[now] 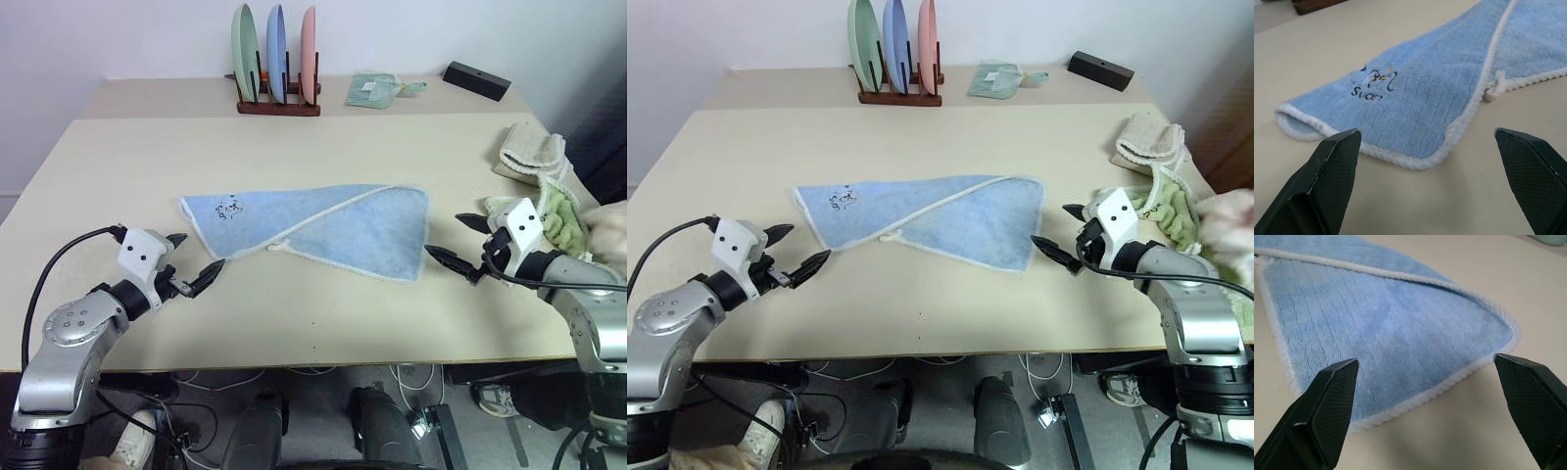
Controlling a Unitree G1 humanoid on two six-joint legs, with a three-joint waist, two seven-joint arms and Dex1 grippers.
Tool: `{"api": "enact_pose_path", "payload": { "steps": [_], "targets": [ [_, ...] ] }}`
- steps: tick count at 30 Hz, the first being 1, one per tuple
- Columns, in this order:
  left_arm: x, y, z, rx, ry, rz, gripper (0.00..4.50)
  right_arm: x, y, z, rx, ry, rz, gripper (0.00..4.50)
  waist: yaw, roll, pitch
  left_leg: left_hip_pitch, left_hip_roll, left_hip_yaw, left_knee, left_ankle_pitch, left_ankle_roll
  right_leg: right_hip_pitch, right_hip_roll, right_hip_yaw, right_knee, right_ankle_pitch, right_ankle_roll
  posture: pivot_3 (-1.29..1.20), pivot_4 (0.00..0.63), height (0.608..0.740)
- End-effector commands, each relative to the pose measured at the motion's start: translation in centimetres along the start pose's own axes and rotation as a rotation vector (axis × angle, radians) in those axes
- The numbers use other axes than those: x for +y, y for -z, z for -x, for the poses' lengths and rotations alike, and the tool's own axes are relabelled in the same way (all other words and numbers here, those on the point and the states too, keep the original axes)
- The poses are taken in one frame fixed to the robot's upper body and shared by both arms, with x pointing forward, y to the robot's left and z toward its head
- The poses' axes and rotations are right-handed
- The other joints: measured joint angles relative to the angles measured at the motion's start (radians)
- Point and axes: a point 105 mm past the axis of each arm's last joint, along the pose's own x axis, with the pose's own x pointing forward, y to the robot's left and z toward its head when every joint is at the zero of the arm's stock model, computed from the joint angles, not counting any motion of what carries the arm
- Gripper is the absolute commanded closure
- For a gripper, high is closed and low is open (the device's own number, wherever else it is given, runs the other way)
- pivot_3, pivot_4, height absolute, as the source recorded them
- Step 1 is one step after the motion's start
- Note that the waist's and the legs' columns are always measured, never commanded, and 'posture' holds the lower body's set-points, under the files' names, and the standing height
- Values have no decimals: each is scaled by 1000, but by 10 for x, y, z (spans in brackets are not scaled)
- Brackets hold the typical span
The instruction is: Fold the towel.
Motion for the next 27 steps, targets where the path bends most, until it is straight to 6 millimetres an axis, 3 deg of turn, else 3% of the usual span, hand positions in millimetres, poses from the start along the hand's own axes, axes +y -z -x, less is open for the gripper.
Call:
{"api": "enact_pose_path", "payload": {
  "steps": [1, 27],
  "targets": [
    [2, -7, 0, -10, 7, -35, 42, 5, -13, 0, -46, -3, 29, 0, -1, 0, 0, 0, 0, 0, 0, 0, 0, 0, 0, 0, 0, 0, 0, 0, 150, 740],
    [-3, -1, -14, -24, 47, -45, 42, 22, -23, -21, -83, -23, 25, 0, 0, 0, 0, 0, 0, 0, 0, 0, 0, 0, 0, 0, 0, 0, 0, 0, 150, 740]
  ]
}}
